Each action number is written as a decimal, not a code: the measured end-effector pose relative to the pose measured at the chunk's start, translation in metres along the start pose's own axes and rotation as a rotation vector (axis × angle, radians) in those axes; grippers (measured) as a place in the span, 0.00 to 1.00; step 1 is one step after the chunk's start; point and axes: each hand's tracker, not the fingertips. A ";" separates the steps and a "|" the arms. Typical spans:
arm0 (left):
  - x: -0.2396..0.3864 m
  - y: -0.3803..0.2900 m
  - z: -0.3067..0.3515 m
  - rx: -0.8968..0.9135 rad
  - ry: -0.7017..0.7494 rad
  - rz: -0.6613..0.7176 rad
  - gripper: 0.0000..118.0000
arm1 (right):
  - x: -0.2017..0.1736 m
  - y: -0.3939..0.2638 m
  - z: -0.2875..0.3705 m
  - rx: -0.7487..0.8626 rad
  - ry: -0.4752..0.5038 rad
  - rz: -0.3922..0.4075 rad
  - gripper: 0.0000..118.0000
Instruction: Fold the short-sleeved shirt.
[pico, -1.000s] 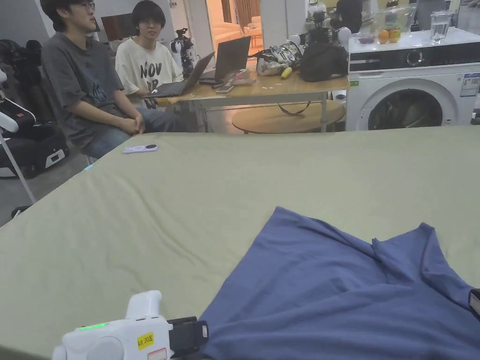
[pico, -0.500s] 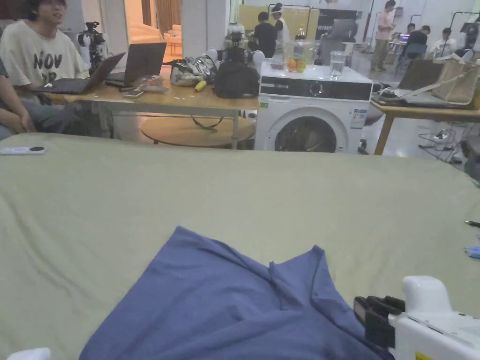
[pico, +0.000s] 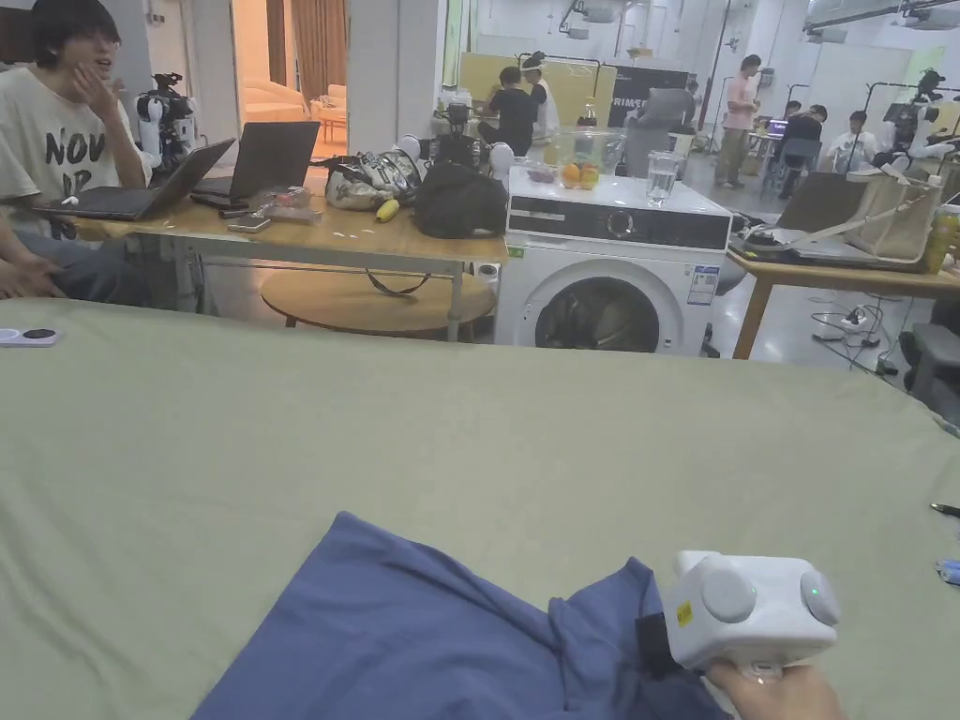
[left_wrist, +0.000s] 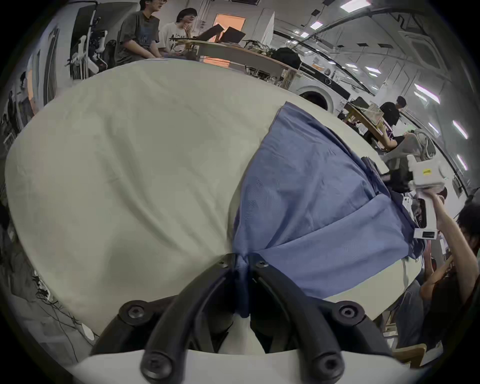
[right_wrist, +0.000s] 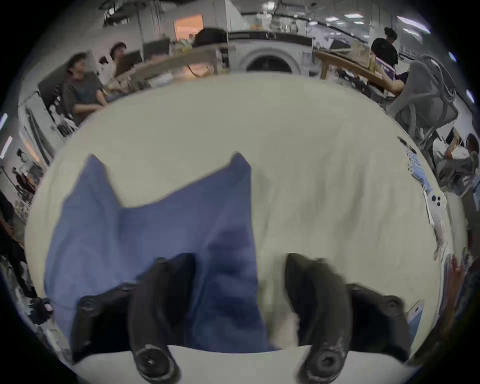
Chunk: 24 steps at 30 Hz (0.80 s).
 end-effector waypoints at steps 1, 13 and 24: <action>0.001 0.000 0.000 0.001 0.004 -0.009 0.03 | 0.000 0.000 0.002 0.009 0.008 -0.010 0.36; 0.031 0.033 0.090 0.431 -0.108 -0.015 0.02 | 0.037 -0.007 0.170 0.418 0.132 0.059 0.00; 0.136 0.202 0.175 0.723 -0.139 -0.289 0.02 | 0.078 0.030 0.346 0.794 0.030 0.061 0.00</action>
